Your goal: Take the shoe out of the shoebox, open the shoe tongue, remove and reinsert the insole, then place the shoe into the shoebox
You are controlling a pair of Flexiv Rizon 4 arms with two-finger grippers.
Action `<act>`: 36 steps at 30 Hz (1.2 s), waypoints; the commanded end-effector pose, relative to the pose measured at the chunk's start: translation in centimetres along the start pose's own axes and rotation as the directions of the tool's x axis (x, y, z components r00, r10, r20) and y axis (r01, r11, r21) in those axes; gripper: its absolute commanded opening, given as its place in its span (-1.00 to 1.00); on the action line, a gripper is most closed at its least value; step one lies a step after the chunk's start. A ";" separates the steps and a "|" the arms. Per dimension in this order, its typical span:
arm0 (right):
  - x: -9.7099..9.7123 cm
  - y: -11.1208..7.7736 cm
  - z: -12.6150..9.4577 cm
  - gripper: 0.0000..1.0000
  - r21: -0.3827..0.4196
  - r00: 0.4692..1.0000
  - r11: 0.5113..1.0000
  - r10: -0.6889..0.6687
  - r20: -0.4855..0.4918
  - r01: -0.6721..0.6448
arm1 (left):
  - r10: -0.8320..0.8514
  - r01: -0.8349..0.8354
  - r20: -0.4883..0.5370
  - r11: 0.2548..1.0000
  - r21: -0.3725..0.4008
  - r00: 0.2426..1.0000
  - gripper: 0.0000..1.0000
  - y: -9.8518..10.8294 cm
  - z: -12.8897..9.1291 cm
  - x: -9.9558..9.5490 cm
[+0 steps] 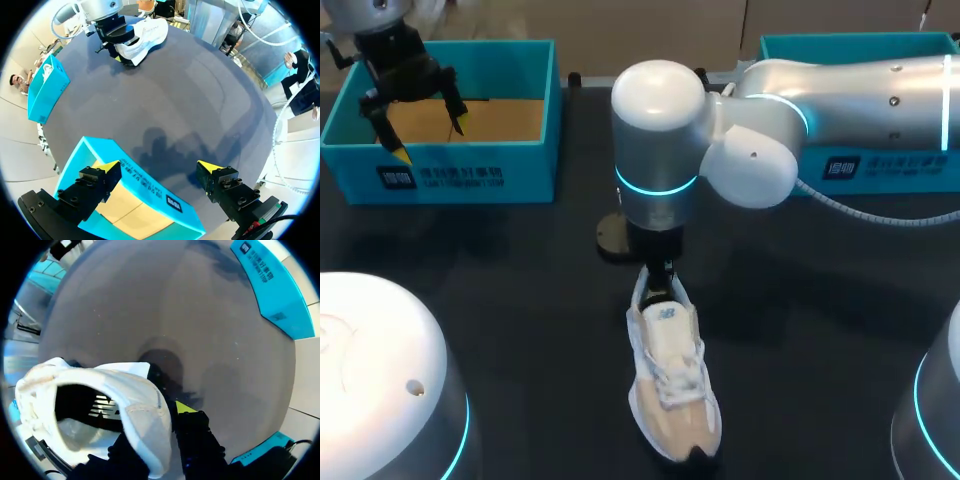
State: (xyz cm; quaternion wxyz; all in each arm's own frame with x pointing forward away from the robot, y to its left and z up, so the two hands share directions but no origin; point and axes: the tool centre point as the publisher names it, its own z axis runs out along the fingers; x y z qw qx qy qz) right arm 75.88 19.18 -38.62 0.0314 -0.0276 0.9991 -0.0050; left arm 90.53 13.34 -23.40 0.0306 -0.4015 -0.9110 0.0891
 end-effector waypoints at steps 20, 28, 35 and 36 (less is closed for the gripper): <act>-5.3 -5.8 -16.6 -1.00 0.108 0.995 0.994 -0.001 0.100 -0.010 | 0.001 -0.001 -0.002 1.000 0.000 1.000 1.00 0.0 0.0 0.0; -7.2 -7.9 -20.9 -1.00 0.050 0.995 0.998 0.028 0.097 -0.033 | 0.001 -0.001 -0.002 1.000 0.000 1.000 1.00 0.0 0.0 0.0; -7.2 -7.9 -20.9 -1.00 0.050 0.995 0.998 0.028 0.097 -0.033 | 0.001 -0.001 -0.002 1.000 0.000 1.000 1.00 0.0 0.0 0.0; -7.2 -7.9 -20.9 -1.00 0.050 0.995 0.998 0.028 0.097 -0.033 | 0.001 -0.001 -0.002 1.000 0.000 1.000 1.00 0.0 0.0 0.0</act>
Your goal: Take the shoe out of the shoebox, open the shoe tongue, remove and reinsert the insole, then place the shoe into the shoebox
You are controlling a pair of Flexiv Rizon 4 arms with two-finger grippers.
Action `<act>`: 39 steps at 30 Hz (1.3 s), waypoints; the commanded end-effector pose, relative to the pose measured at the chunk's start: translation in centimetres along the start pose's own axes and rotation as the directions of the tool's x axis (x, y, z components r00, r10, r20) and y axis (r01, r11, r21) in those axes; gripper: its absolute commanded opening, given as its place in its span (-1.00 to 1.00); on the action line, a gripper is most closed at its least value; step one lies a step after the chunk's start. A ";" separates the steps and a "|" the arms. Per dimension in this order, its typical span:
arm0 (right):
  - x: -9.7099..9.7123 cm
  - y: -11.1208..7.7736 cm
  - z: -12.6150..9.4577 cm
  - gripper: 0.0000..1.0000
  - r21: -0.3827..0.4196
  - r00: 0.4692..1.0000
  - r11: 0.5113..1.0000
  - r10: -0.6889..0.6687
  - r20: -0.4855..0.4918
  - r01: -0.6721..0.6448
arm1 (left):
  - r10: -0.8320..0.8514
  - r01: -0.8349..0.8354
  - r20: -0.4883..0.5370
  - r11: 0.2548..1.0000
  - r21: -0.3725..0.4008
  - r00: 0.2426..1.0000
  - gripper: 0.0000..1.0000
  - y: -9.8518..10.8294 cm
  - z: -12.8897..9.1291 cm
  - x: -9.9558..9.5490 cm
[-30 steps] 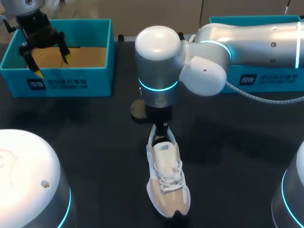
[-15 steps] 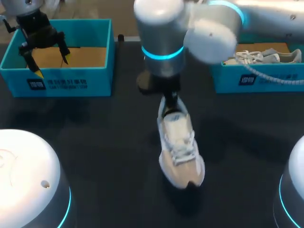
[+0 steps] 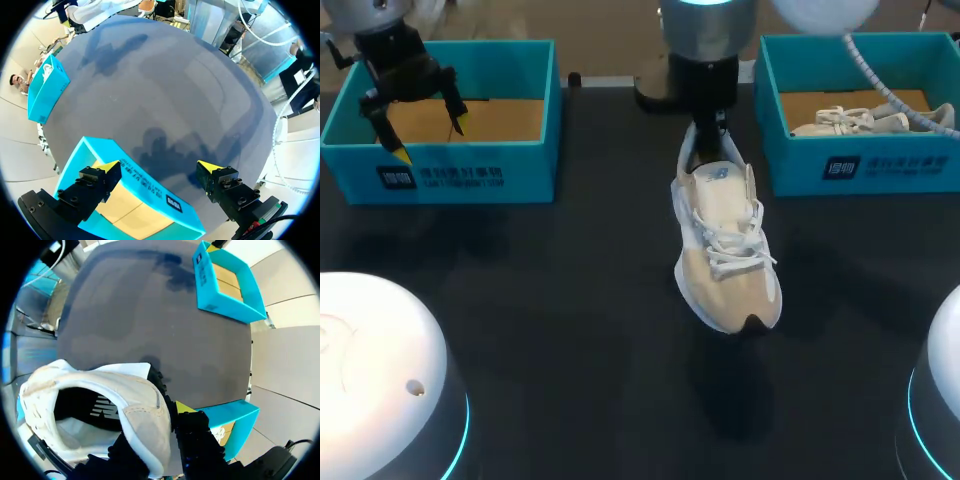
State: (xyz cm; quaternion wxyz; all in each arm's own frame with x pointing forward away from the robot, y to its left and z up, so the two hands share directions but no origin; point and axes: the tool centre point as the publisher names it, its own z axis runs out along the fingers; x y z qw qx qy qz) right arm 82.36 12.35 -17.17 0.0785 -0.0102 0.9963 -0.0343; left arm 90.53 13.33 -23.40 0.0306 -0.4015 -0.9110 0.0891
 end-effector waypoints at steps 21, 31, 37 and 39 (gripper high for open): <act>-15.6 -16.6 -8.1 -1.00 0.188 0.971 0.974 -0.159 0.176 0.126 | 0.001 -0.001 -0.002 1.000 0.000 1.000 1.00 0.0 0.0 0.0; -17.5 -18.0 -8.6 -1.00 0.145 0.960 0.968 -0.227 0.163 0.204 | 0.001 -0.001 -0.002 1.000 0.000 1.000 1.00 0.0 0.0 0.0; -17.5 -18.0 -8.6 -1.00 0.145 0.960 0.968 -0.227 0.163 0.204 | -0.020 0.020 -0.002 1.000 -0.014 1.000 1.00 -0.1 0.0 -0.1; -17.8 -18.2 -8.3 -1.00 0.143 0.962 0.971 -0.215 0.166 0.192 | -0.091 0.091 -0.006 0.995 -0.033 0.996 1.00 -0.2 -0.1 -0.5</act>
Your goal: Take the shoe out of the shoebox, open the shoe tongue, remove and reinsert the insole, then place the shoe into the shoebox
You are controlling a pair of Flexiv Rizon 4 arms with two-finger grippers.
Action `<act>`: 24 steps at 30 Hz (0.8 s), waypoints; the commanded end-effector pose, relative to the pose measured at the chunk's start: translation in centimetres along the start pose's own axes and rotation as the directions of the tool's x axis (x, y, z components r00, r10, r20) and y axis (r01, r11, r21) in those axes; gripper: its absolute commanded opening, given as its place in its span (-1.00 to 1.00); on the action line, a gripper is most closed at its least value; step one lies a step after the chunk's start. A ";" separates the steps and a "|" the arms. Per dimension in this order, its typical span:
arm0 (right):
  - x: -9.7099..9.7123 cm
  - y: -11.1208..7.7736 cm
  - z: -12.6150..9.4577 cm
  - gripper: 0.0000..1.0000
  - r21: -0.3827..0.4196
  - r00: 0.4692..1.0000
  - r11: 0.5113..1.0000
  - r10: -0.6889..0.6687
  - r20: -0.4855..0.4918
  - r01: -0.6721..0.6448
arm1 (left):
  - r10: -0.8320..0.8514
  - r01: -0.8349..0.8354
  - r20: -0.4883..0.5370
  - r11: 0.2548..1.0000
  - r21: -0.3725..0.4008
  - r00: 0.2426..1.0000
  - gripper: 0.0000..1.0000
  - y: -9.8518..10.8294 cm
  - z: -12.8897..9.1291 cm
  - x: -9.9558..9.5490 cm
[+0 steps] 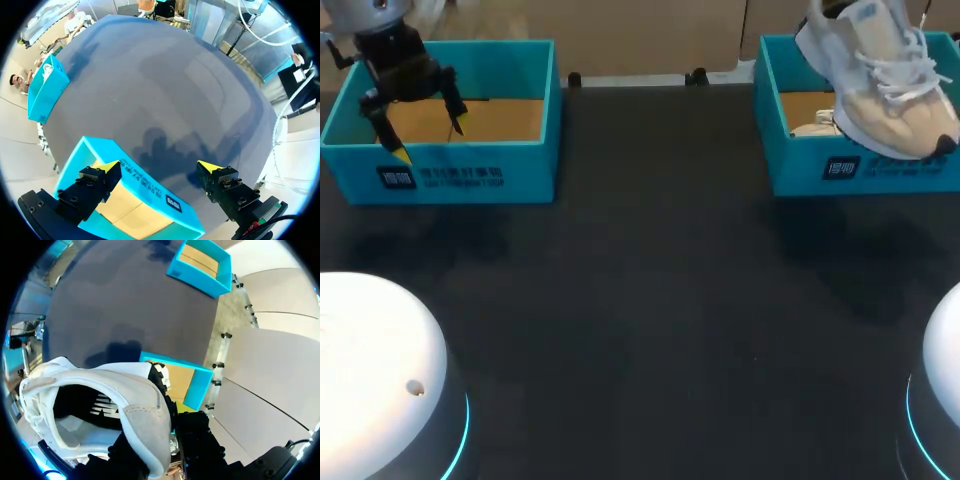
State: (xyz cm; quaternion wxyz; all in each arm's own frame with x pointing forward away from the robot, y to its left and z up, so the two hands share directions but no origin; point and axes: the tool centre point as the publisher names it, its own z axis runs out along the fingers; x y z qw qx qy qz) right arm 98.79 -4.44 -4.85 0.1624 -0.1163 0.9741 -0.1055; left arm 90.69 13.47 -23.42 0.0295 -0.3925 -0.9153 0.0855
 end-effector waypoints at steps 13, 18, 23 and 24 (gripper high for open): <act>-5.7 -10.9 1.4 -1.00 0.077 0.992 0.989 0.125 0.034 -0.127 | -0.784 0.796 -0.167 0.605 0.005 0.597 1.00 4.8 -2.1 -3.4; -6.7 -13.1 2.2 -1.00 0.085 0.986 0.983 0.165 0.011 -0.165 | -0.973 0.993 -0.204 0.114 -0.006 0.111 1.00 7.1 -3.2 -3.0; -7.2 -14.2 3.1 -1.00 0.087 0.976 0.974 0.215 -0.035 -0.211 | -0.957 0.968 -0.146 -0.247 -0.037 -0.250 1.00 8.2 -3.9 -2.0; -7.1 -14.3 3.3 -1.00 0.083 0.973 0.972 0.225 -0.045 -0.221 | -0.957 0.968 -0.146 -0.247 -0.037 -0.250 1.00 8.2 -3.9 -2.0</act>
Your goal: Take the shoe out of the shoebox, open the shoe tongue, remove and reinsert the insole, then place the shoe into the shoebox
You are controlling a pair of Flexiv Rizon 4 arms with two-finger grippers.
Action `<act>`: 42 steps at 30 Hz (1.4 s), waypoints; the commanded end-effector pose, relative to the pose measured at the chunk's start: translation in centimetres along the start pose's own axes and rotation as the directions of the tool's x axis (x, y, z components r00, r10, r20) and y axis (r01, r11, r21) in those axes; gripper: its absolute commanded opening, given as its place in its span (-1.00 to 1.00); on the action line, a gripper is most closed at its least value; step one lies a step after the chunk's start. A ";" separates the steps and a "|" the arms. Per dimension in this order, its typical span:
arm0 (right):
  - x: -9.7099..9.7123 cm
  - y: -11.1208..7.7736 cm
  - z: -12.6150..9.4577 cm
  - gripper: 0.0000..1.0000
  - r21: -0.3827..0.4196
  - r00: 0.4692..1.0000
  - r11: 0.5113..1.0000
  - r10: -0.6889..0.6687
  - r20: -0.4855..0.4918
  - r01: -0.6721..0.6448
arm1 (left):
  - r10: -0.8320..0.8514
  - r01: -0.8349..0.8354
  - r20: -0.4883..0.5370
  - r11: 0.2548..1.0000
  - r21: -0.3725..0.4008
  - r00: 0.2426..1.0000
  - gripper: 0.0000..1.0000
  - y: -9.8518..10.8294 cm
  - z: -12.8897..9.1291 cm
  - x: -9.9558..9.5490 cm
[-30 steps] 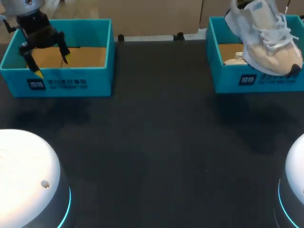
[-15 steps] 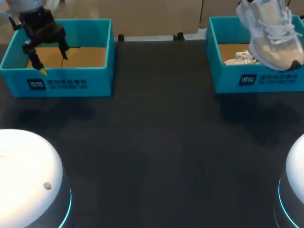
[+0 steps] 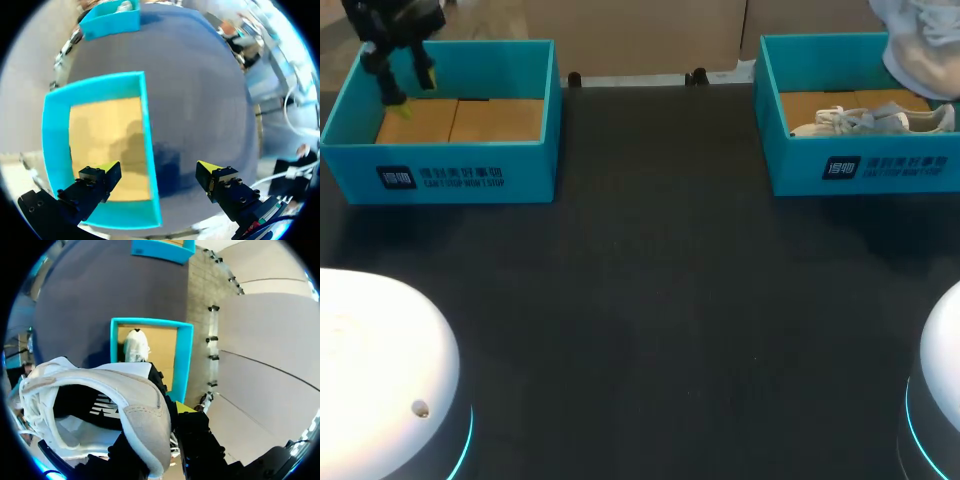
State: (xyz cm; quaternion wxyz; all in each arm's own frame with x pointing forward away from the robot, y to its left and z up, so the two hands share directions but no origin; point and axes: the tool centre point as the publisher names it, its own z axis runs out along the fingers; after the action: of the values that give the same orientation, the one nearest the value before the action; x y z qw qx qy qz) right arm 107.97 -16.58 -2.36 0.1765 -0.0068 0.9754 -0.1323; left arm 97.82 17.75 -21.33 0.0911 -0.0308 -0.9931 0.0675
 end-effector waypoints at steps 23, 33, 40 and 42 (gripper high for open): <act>-0.4 0.2 4.5 -1.00 -0.069 0.983 0.990 0.115 -0.143 -0.126 | -0.980 0.974 -0.041 -0.198 0.107 -0.194 1.00 3.2 1.1 -0.3; -0.3 -1.3 5.6 -1.00 -0.061 0.965 0.977 0.192 -0.177 -0.205 | -0.913 0.893 0.035 -0.388 0.229 -0.406 1.00 4.4 0.6 0.4; -0.7 -1.6 6.2 -1.00 -0.052 0.947 0.962 0.253 -0.200 -0.268 | -0.850 0.807 0.056 -0.474 0.352 -0.524 1.00 4.8 0.2 1.1; -1.0 -1.9 6.5 -1.00 -0.050 0.940 0.954 0.279 -0.198 -0.294 | -0.837 0.789 0.055 -0.489 0.372 -0.545 1.00 4.9 0.0 1.0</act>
State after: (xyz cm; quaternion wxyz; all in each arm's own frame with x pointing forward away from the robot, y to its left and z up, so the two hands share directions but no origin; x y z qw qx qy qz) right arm 110.36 -19.93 -7.51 0.1034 0.1375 0.9827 -0.0691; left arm 98.18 22.98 -22.11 0.0907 0.6236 -0.7760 0.0266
